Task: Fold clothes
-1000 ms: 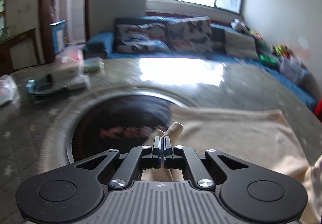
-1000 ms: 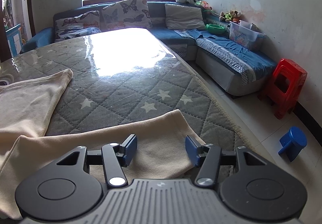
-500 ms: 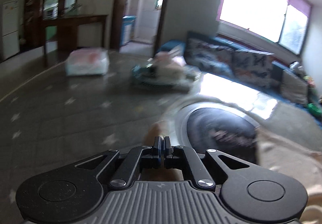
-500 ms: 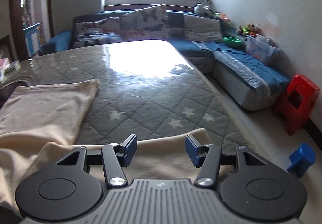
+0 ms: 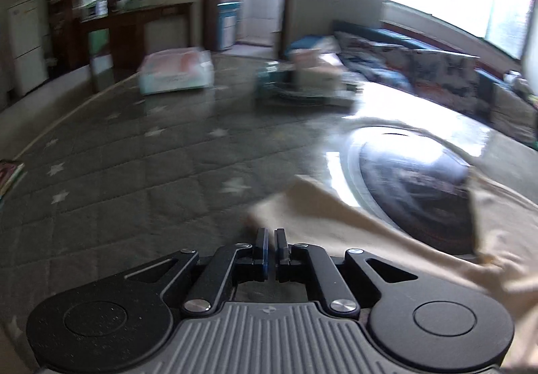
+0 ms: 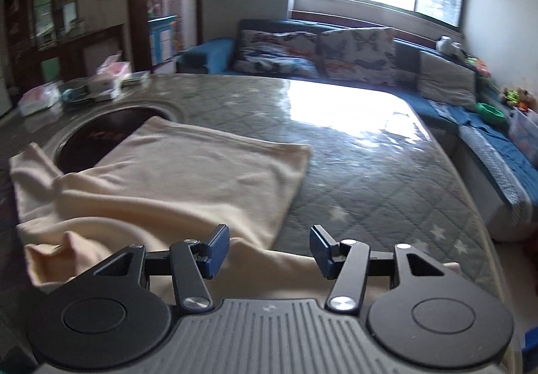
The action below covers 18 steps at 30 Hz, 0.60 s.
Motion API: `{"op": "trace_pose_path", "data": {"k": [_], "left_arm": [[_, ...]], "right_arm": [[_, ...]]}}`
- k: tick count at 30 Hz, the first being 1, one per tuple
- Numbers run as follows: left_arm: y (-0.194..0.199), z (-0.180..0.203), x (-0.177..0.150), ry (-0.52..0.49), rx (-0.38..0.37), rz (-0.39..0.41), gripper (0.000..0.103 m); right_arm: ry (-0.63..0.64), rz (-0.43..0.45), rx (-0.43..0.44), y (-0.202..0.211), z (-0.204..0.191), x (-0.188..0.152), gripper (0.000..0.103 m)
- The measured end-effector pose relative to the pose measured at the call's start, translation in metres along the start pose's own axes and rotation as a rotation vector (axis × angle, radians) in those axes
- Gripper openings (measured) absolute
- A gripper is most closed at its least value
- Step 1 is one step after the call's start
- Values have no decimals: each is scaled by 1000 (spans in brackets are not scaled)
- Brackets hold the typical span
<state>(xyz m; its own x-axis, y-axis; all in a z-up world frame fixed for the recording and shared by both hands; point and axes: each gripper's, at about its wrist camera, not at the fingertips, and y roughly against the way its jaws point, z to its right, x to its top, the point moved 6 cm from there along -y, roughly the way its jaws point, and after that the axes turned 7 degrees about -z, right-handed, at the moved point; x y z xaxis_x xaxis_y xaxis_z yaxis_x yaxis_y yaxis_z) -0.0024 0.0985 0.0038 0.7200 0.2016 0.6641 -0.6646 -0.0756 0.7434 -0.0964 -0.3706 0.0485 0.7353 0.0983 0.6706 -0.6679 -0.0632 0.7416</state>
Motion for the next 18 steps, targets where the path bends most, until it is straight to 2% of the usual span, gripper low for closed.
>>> {"op": "trace_pose_path", "data": {"k": [6,9,11,12,13,18], "left_arm": [[29,80,-23,-217,-242,-6,7],[41,122,-39,-326,-361,-15,17],[49,144,-50,-399,-430,-15,33],[54,155,-55,-435,-460,-13,37],[58,164,-60,-470,-483,-12,40],[65,193,-78,-585,-526,5,38]], "right_arm": [[107,-23,143,3,-45,1,52],[173,-31,185,2,-68,-1,52],[204,-42,210,1,-81,-3,52],[219,-48,221,1,-87,-5,51],[233,-54,233,1,-93,-6,49],[285,-71,269,0,-113,-13,43]]}}
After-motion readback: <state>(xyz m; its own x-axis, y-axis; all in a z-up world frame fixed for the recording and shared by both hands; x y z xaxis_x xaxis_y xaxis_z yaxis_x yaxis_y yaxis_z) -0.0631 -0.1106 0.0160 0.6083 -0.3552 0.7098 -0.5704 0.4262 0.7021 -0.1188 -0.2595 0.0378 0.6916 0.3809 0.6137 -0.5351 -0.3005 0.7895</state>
